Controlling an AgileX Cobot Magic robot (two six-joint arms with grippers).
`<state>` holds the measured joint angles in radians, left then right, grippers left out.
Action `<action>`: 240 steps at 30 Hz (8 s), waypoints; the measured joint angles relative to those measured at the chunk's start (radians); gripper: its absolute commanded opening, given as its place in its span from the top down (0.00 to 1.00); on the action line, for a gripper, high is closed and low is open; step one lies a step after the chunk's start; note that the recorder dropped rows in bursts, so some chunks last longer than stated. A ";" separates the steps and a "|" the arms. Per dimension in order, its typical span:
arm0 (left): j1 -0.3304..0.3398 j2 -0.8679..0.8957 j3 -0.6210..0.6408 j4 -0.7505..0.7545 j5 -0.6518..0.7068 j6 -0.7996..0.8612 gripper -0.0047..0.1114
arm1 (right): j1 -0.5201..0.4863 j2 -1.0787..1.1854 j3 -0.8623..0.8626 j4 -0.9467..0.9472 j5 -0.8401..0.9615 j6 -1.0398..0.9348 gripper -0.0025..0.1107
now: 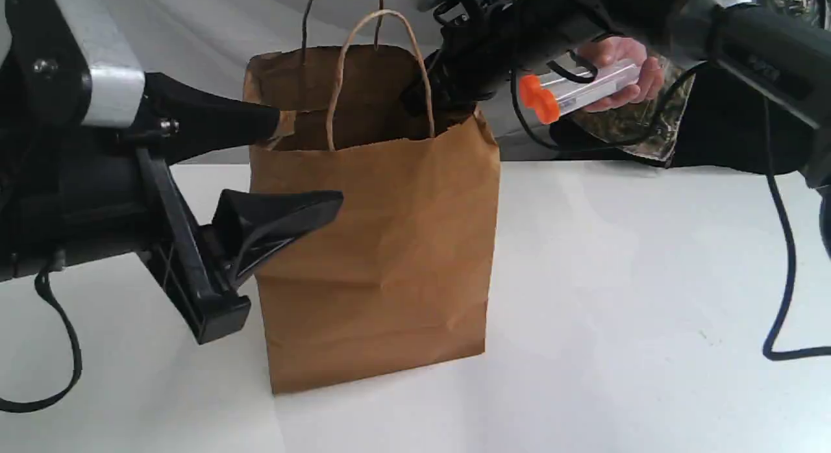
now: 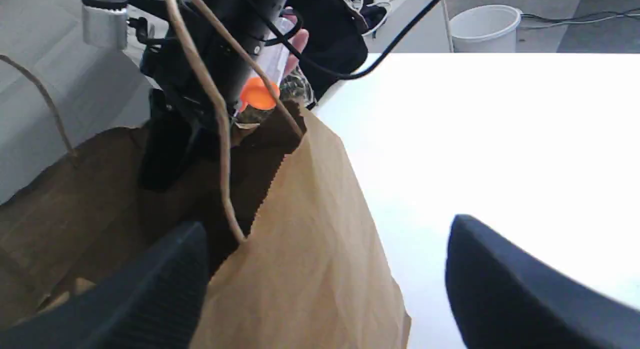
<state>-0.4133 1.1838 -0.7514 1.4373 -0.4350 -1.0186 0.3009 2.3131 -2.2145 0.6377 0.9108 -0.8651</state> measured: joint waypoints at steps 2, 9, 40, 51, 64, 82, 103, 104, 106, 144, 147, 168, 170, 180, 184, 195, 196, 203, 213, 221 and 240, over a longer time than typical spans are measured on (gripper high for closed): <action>0.000 0.000 -0.029 -0.004 0.008 0.004 0.38 | 0.000 0.009 -0.002 0.002 -0.005 0.000 0.98; 0.000 0.040 -0.121 -0.014 0.001 -0.064 0.38 | 0.000 0.019 -0.002 0.002 -0.011 0.000 0.98; 0.000 0.243 -0.567 0.325 0.016 -0.623 0.96 | 0.002 0.025 -0.002 -0.078 0.306 0.319 0.98; 0.000 0.341 -0.576 0.324 -0.014 -0.648 0.96 | 0.002 0.023 -0.002 -0.178 0.285 0.413 0.98; 0.000 0.358 -0.579 0.319 0.006 -0.648 0.96 | 0.002 0.023 -0.002 -0.211 0.257 0.427 0.98; 0.000 0.348 -0.579 0.319 0.010 -0.629 0.96 | 0.002 0.023 -0.002 -0.292 0.159 0.433 0.98; 0.000 0.131 -0.172 0.224 0.138 -0.352 0.96 | 0.002 -0.084 -0.002 -0.332 -0.053 0.433 0.98; 0.000 0.131 -0.171 0.191 0.138 -0.318 0.96 | 0.002 -0.084 -0.002 -0.328 -0.064 0.433 0.98; 0.000 0.131 -0.171 0.125 0.138 -0.258 0.96 | 0.002 -0.084 -0.002 -0.301 -0.075 0.433 0.98; 0.000 0.125 -0.164 -0.087 0.390 -0.053 0.36 | 0.002 -0.105 -0.002 -0.236 -0.145 0.256 0.46; 0.000 0.123 -0.164 -0.084 0.398 -0.051 0.36 | 0.002 -0.131 -0.002 -0.236 -0.130 0.240 0.47; 0.000 -0.001 -0.082 -0.088 0.449 -0.058 0.36 | 0.002 -0.270 -0.002 -0.364 0.037 0.311 0.47; 0.000 -0.042 -0.059 -0.088 0.454 -0.077 0.36 | 0.002 -0.292 -0.002 -0.364 0.041 0.318 0.47; 0.000 -0.387 0.115 -0.091 0.456 -0.205 0.36 | -0.035 -0.458 0.187 -0.473 0.068 0.414 0.51; 0.000 -0.554 0.193 -0.095 0.450 -0.280 0.36 | -0.092 -0.561 0.388 -0.447 -0.073 0.423 0.51; 0.000 -0.956 0.414 -0.104 0.290 -0.287 0.36 | -0.132 -0.902 1.000 -0.428 -0.850 0.401 0.57; 0.000 -0.973 0.423 -0.108 0.286 -0.284 0.36 | -0.132 -0.928 1.043 -0.426 -0.917 0.401 0.58; 0.000 -1.137 0.525 -0.221 0.253 -0.195 0.36 | -0.132 -1.087 1.365 -0.360 -1.450 0.449 0.62; 0.000 -1.181 0.704 -0.540 0.052 0.186 0.36 | -0.132 -1.146 1.621 -0.311 -1.829 0.585 0.80; 0.000 -1.181 0.747 -1.017 0.082 0.537 0.36 | -0.132 -1.172 1.810 -0.181 -2.107 0.679 0.98; 0.000 -1.181 0.747 -1.073 0.337 0.600 0.36 | -0.132 -1.175 1.949 -0.041 -2.123 0.894 0.98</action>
<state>-0.4133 0.0030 -0.0045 0.3641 -0.0978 -0.4187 0.1691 1.1386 -0.2651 0.5965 -1.2125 0.0293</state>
